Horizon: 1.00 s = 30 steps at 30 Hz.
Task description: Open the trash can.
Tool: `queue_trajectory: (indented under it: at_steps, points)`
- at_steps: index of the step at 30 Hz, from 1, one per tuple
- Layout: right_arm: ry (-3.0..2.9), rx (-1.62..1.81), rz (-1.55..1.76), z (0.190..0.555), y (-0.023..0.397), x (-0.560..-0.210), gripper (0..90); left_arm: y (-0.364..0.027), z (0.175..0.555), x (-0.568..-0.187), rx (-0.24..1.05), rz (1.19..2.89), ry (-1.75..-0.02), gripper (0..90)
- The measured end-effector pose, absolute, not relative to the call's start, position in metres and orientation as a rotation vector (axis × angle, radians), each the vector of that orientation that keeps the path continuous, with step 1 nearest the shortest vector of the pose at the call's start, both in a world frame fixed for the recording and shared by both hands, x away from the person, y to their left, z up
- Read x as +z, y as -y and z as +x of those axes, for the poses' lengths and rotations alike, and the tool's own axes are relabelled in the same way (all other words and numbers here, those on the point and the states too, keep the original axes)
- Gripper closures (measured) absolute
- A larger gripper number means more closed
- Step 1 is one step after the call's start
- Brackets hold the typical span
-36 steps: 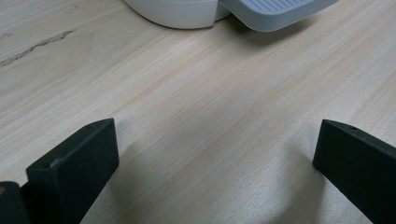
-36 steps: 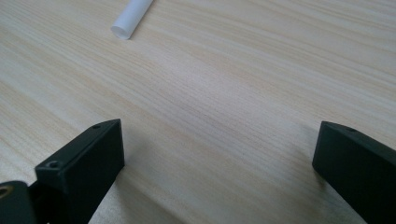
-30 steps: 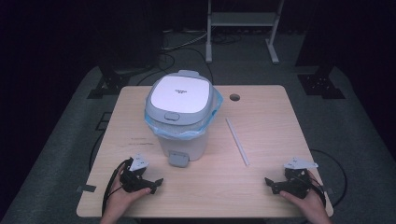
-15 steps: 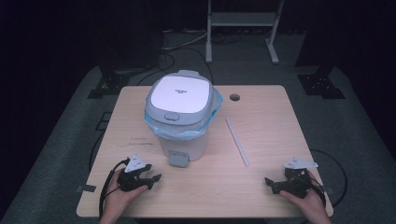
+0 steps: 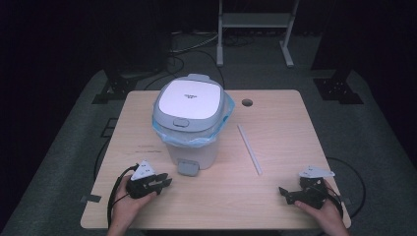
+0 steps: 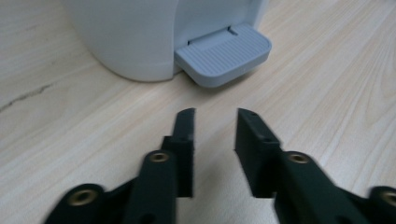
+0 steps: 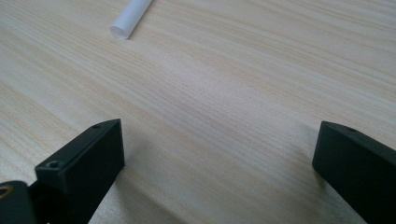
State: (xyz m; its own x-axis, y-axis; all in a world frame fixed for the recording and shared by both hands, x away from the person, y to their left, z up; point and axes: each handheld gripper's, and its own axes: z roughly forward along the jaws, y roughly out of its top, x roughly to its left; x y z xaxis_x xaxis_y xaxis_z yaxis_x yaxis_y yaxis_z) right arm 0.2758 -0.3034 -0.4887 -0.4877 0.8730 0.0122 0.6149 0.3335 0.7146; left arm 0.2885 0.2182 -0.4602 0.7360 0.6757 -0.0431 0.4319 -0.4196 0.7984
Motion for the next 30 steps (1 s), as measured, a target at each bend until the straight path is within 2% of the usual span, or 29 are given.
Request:
queue_trajectory:
  at_steps: [3, 7, 16, 30]
  points:
    - [-2.229, 0.947, 1.316, 0.276, 0.303, -0.489, 0.9, -0.218, 0.289, -0.456, 0.37, 2.058, -0.826, 81.9]
    - [-2.229, 0.947, 1.316, 0.276, 0.303, -0.489, 0.8, -0.216, 0.29, -0.452, 0.358, 2.021, -0.833, 89.5]
    - [-2.23, 0.947, 1.316, 0.276, 0.303, -0.489, 0.8, -0.205, 0.295, -0.454, 0.287, 2.024, -0.865, 89.6]
    - [-2.229, 0.947, 1.316, 0.276, 0.303, -0.489, 0.8, -0.185, 0.304, -0.453, 0.299, 1.99, -0.866, 89.6]
